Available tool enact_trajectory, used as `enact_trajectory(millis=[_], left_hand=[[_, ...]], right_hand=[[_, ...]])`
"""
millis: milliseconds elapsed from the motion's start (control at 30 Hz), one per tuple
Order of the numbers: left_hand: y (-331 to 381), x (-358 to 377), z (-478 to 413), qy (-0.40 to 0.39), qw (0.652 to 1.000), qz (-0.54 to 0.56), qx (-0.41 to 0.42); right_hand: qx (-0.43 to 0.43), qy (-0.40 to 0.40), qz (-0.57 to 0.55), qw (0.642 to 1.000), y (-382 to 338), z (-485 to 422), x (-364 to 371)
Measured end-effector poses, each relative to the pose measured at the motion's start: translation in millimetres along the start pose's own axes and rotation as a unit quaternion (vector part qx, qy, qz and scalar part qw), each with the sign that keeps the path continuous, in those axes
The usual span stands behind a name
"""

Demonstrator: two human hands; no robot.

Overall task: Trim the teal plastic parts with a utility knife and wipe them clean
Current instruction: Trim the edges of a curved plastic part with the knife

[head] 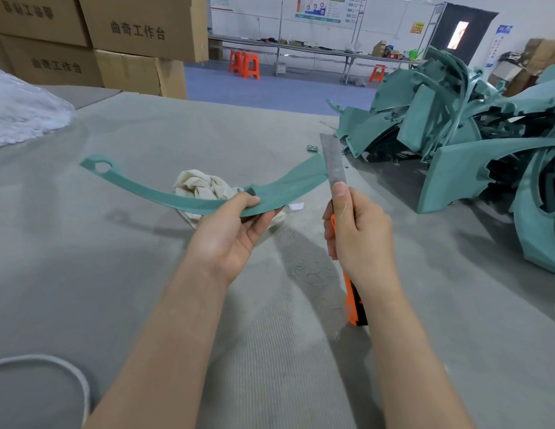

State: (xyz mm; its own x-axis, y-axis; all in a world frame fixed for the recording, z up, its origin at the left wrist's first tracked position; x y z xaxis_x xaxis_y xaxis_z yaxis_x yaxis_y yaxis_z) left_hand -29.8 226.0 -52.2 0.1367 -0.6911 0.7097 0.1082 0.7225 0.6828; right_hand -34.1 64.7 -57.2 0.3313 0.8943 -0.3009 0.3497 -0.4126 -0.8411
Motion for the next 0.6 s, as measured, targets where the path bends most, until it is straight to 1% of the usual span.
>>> enact_trajectory(millis=[133, 233, 367, 600], left_hand=[[-3, 3, 1, -0.017, 1.000, -0.002, -0.007], [-2, 2, 1, -0.016, 1.000, -0.002, -0.006], [-1, 1, 0, -0.011, 1.000, -0.006, -0.006], [-3, 0, -1, -0.019, 1.000, -0.005, -0.016]], right_hand=[[-0.037, -0.064, 0.050, 0.996, -6, 6, 13], [-0.050, -0.094, 0.056, 0.993, -11, 10, 19], [-0.060, -0.114, 0.061, 0.990, -15, 13, 22], [-0.060, -0.119, 0.059, 0.989, -18, 15, 22]])
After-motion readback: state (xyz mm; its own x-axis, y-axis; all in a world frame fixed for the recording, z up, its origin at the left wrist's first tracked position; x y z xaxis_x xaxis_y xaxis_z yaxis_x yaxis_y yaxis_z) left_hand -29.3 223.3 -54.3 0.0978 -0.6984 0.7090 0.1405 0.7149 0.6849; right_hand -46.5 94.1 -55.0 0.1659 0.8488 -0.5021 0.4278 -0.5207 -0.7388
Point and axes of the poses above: each hand's wrist, its own z-axis away from the middle knuckle, its own x-axis out of the palm, y = z × x, the point moved 3 cm from there along -z, towards the middle knuckle, and after that the axes turned 1 degree about -y, right-handed, at the moved point
